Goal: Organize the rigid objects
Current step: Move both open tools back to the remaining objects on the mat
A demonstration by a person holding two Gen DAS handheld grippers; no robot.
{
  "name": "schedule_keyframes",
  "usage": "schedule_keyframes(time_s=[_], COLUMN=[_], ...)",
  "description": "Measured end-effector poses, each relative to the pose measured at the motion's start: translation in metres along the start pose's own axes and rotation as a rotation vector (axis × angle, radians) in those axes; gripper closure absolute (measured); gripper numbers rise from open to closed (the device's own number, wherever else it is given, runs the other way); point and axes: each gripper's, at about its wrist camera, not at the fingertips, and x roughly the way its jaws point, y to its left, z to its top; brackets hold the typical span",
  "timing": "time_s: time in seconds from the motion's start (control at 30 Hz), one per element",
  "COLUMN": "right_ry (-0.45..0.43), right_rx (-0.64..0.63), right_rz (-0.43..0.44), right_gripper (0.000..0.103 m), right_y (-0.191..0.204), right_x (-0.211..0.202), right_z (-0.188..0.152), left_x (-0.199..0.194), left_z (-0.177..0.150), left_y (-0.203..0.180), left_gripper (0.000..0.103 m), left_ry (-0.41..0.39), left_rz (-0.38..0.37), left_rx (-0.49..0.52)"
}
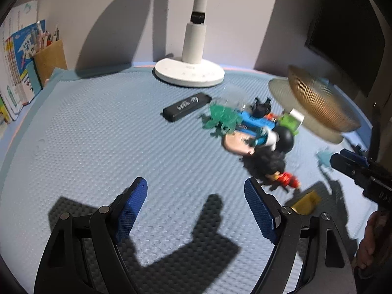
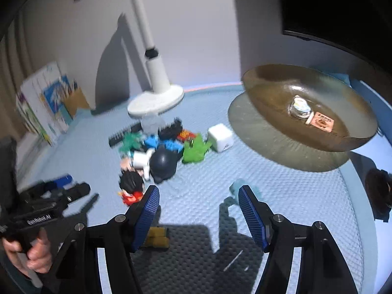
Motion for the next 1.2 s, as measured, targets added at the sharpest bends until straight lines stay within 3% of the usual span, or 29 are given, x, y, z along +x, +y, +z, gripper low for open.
schedule_keyframes(time_s=[0.17, 0.53, 0.7, 0.87, 0.97, 1.07, 1.2], right_ry=[0.04, -0.02, -0.017, -0.005, 0.016, 0.043, 0.1], right_rx=[-0.003, 0.033, 0.089, 0.111, 0.116, 0.088, 0.045], right_rz=[-0.011, 0.022, 0.029, 0.002, -0.028, -0.06, -0.066], right_gripper=[0.038, 0.031, 0.03, 0.021, 0.021, 0.021, 0.021], right_y=[0.002, -0.005, -0.026, -0.048, -0.055, -0.056, -0.053], right_x=[0.019, 0.006, -0.008, -0.023, -0.023, -0.018, -0.002], right_z=[-0.008, -0.01, -0.016, -0.021, -0.017, -0.013, -0.008], left_x=[0.003, 0.005, -0.001, -0.014, -0.016, -0.012, 0.003], left_z=[-0.002, -0.003, -0.005, -0.006, -0.01, -0.018, -0.022], left_y=[-0.002, 0.0, -0.018, -0.041, -0.06, -0.075, -0.086], left_gripper=[0.023, 0.023, 0.023, 0.023, 0.023, 0.023, 0.023], left_ry=[0.0, 0.012, 0.014, 0.018, 0.032, 0.076, 0.147], left_rz=[-0.019, -0.077, -0.082, -0.203, -0.221, -0.252, -0.313], left_rx=[0.017, 0.013, 0.105, 0.152, 0.219, 0.289, 0.289])
